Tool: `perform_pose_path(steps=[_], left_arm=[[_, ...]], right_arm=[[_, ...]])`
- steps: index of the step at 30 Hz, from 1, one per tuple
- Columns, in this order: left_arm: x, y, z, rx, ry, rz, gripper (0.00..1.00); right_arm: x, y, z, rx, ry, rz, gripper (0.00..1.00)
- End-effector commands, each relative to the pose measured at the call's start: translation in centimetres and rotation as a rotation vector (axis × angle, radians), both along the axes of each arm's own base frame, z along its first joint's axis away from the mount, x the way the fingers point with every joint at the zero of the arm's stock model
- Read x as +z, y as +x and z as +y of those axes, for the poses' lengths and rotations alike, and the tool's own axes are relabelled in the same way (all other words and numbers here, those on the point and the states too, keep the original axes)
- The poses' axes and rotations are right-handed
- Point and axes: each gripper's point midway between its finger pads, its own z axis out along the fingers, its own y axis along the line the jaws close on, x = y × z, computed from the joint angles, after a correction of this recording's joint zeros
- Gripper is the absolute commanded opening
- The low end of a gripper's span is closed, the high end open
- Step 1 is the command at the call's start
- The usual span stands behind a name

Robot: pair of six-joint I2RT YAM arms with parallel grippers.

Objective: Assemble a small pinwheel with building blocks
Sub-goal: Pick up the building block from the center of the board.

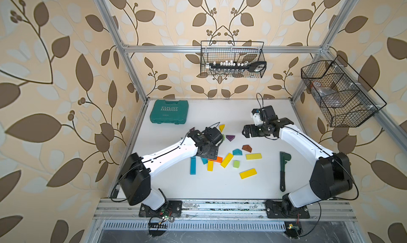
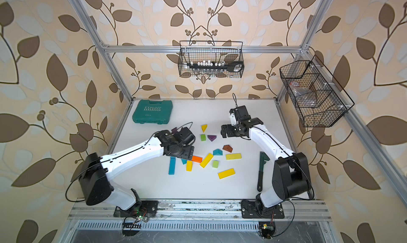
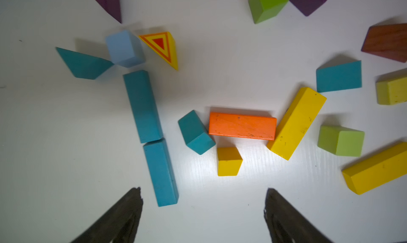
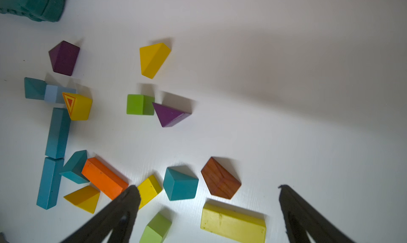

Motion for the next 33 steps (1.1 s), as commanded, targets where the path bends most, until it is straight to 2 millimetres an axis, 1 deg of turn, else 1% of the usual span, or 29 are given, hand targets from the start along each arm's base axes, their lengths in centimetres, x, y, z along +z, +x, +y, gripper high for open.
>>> perform_pose_path(steps=[1,2,4,7,8,11,14,18,20,22,26,27,29,30,31,33], left_arm=[[-0.8,-0.1,-2.5,0.036,-0.055,0.029,0.74],[-1.4,-0.1,-2.6,0.04,-0.048,0.041,0.71],[-2.6,-0.2,-3.0,0.036,-0.041,0.062,0.69],[-3.9,-0.3,-3.6,0.029,-0.053,0.084,0.64],[-4.2,-0.3,-3.6,0.033,-0.052,0.088,0.64],[-5.3,-0.4,-3.5,0.039,-0.034,0.104,0.59],[-6.3,-0.4,-3.0,0.06,0.0,0.112,0.58],[-6.8,-0.4,-2.5,0.087,0.012,0.104,0.58],[-6.8,-0.4,-2.2,0.098,0.013,0.098,0.61],[-6.9,-0.3,-2.2,0.101,0.012,0.091,0.61],[-6.6,-0.2,-1.6,0.13,0.029,0.074,0.62],[-6.4,-0.2,-1.4,0.14,0.028,0.066,0.63],[-6.0,-0.2,-0.7,0.185,0.032,0.054,0.69],[-5.9,-0.4,-0.4,0.194,0.035,0.053,0.69],[-5.9,-0.6,-0.2,0.242,0.022,0.057,0.69],[-6.2,-0.9,-0.6,0.256,-0.008,0.073,0.68]], right_arm=[[-0.3,-1.7,0.7,-0.036,0.081,0.015,1.0],[-0.2,-2.1,0.7,-0.027,0.088,0.009,1.0],[-0.1,-2.7,0.4,-0.025,0.082,-0.001,1.0],[-0.2,-3.1,0.1,-0.021,0.073,-0.003,1.0],[-0.2,-3.2,0.1,-0.017,0.075,0.0,1.0],[-0.5,-3.4,0.2,-0.012,0.084,0.004,0.99],[-0.7,-3.5,0.4,-0.002,0.094,0.011,1.0],[-1.0,-3.6,0.7,0.011,0.101,0.025,1.0],[-1.1,-3.7,0.7,0.012,0.102,0.026,1.0],[-1.2,-3.7,0.7,0.013,0.102,0.028,1.0],[-1.5,-3.8,0.9,0.019,0.11,0.04,1.0],[-1.6,-3.8,1.0,0.023,0.115,0.043,1.0],[-1.8,-3.8,1.0,0.023,0.117,0.048,1.0],[-1.9,-3.9,1.2,0.026,0.123,0.05,1.0],[-2.0,-3.9,1.2,0.028,0.124,0.052,1.0],[-2.1,-3.9,1.2,0.027,0.126,0.053,1.0]])
